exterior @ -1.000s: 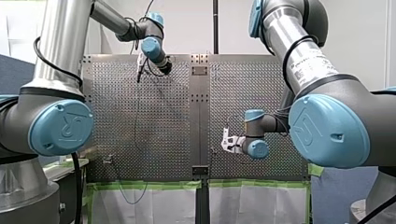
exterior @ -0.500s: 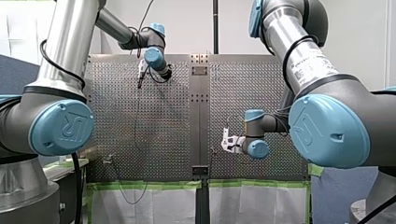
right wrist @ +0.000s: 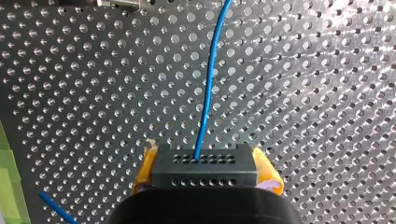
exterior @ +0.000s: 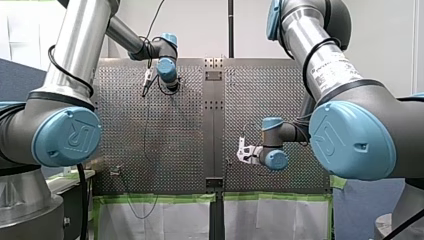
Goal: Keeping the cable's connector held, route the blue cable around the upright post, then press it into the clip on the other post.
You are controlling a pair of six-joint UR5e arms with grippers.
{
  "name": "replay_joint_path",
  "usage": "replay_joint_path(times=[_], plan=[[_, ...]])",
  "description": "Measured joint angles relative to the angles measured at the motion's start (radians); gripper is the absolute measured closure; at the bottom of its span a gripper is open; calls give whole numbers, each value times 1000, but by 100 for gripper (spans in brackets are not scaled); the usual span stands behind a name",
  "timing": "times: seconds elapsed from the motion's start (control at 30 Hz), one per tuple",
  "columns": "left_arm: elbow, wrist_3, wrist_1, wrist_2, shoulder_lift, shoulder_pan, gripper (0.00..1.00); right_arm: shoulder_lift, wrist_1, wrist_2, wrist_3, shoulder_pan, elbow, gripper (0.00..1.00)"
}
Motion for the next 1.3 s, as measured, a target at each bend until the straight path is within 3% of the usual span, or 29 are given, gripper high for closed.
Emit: replay_joint_path(times=[0.13,0.37,0.73,1.0,1.3], plan=[[0,38,36,-26,-1,1,0,0,0,0,0,0,0,100],[0,101,65,-33,-9,2,0,0,0,0,1,0,0,100],[0,186,69,-54,-91,-6,0,0,1,0,3,0,0,100],[0,206,70,-56,-146,-13,0,0,0,0,4,0,0,100],[0,194,70,-56,-178,-17,0,0,0,0,4,0,0,100]])
